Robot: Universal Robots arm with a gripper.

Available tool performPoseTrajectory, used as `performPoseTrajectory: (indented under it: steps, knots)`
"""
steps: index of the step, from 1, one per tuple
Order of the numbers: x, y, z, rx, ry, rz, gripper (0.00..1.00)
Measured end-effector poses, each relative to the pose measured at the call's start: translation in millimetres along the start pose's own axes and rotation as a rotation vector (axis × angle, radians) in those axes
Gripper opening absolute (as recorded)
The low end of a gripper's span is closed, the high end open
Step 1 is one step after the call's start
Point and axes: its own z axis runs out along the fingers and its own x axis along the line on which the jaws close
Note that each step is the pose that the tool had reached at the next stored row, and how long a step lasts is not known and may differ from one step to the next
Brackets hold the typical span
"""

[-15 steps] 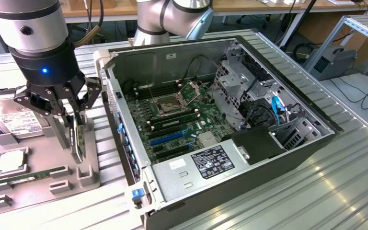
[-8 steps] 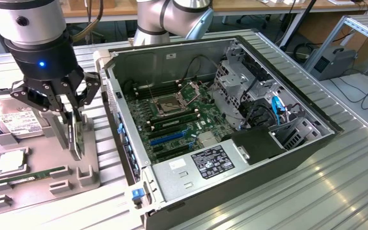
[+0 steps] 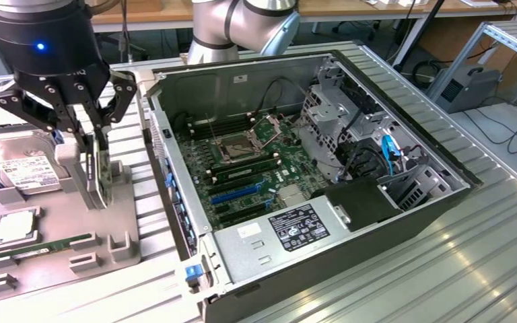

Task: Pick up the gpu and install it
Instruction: 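Pick up the gpu and move the gpu toward the slot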

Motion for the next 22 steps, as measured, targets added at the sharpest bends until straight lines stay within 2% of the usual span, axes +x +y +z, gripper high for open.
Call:
performPoseTrajectory:
  steps: [22]
  knots:
    - [-0.9,-0.3,-15.6,-0.0001,-0.0001,0.000,0.27]
